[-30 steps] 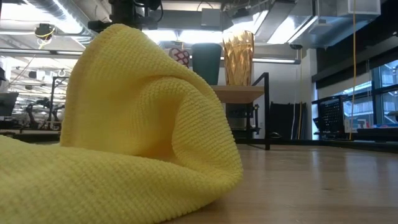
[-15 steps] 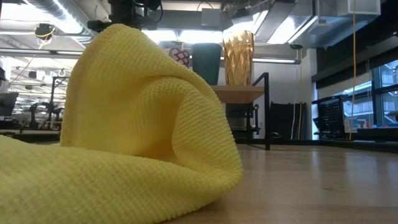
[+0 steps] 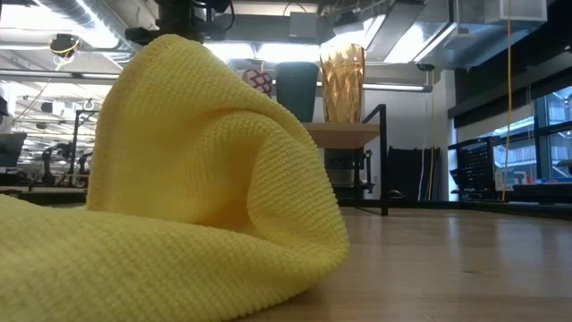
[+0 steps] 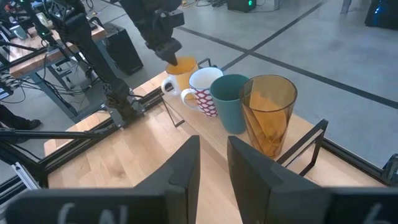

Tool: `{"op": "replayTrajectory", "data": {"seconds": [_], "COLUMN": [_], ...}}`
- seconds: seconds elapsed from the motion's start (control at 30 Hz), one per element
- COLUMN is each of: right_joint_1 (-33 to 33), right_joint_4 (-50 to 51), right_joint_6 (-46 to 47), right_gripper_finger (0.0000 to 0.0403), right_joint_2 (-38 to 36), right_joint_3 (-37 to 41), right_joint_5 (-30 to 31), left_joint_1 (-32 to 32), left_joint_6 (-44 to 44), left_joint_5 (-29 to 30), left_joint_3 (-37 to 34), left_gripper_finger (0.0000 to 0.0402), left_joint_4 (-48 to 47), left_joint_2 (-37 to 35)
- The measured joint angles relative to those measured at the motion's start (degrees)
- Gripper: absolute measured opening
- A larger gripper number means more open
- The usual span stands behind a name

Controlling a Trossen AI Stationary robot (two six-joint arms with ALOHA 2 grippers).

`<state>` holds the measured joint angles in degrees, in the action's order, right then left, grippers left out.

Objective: Stack small to large cups/mugs on shelf
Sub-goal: Put the yellow mug on the shelf, then return to Home Position

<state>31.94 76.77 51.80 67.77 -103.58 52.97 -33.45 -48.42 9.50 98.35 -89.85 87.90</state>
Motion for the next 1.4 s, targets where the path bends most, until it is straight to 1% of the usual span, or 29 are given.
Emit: {"op": "replayTrajectory", "data": {"seconds": [0.17,0.33,0.47,0.63,0.77,0.83,0.9,0.97,1.03,1.07,1.13,1.23,1.3,1.37,1.4], "right_joint_1": [0.0,0.0,0.0,0.0,0.0,0.0,0.0,0.0,0.0,0.0,0.7,1.7,1.7,2.2,3.3], "right_joint_4": [0.0,0.0,0.0,0.0,-0.5,-0.6,-0.7,-1.1,-1.4,-2.4,-7.2,-12.8,-12.9,-14.1,-16.9], "right_joint_6": [0.0,0.1,0.2,0.2,-1.7,-3.5,-4.1,-2.9,-2.5,-3.9,-11.7,-20.1,-20.6,-21.4,-24.3], "right_gripper_finger": [0.0083,0.0083,0.0083,0.0083,0.0083,0.0083,0.0083,0.0083,0.0083,0.0083,0.0083,0.0083,0.0083,0.0083,0.0083], "right_joint_2": [0.0,0.0,0.0,0.0,-1.1,-2.0,-2.7,-3.1,-3.2,-3.2,-2.8,-1.5,-0.3,0.5,0.6], "right_joint_3": [0.0,0.0,0.0,0.0,-0.7,-2.8,-6.1,-9.5,-11.9,-12.4,-12.1,-9.8,-7.9,-5.7,-3.8], "right_joint_5": [0.0,0.0,-0.1,-0.1,-1.7,-3.6,-5.2,-7.3,-11.2,-12.4,-14.2,-19.9,-22.5,-24.0,-24.9], "left_joint_1": [0.2,0.2,0.1,0.6,3.4,6.7,11.6,17.9,25.5,29.6,37.4,47.0,52.7,57.6,59.6], "left_joint_6": [0.2,0.9,1.5,2.5,6.8,7.5,6.8,5.7,5.3,5.8,9.0,15.2,22.6,29.2,31.6], "left_joint_5": [0.0,0.2,0.8,1.6,0.6,1.3,4.1,8.3,13.8,16.4,19.5,23.3,25.8,30.3,33.0], "left_joint_3": [0.0,0.1,1.9,5.4,8.4,9.2,9.2,8.7,7.7,6.9,4.3,-1.3,-6.4,-12.5,-15.7], "left_gripper_finger": [0.0101,0.0100,0.0102,0.0100,0.0102,0.0101,0.0099,0.0099,0.0099,0.0099,0.0099,0.0099,0.0099,0.0099,0.0099], "left_joint_4": [-0.1,-0.2,-0.3,-0.2,0.1,1.2,5.1,10.1,16.2,20.4,29.8,45.2,56.7,68.6,74.2], "left_joint_2": [0.0,-0.6,-2.0,-6.0,-10.0,-12.8,-15.6,-18.3,-20.6,-21.2,-22.1,-21.5,-20.5,-19.2,-18.9]}}
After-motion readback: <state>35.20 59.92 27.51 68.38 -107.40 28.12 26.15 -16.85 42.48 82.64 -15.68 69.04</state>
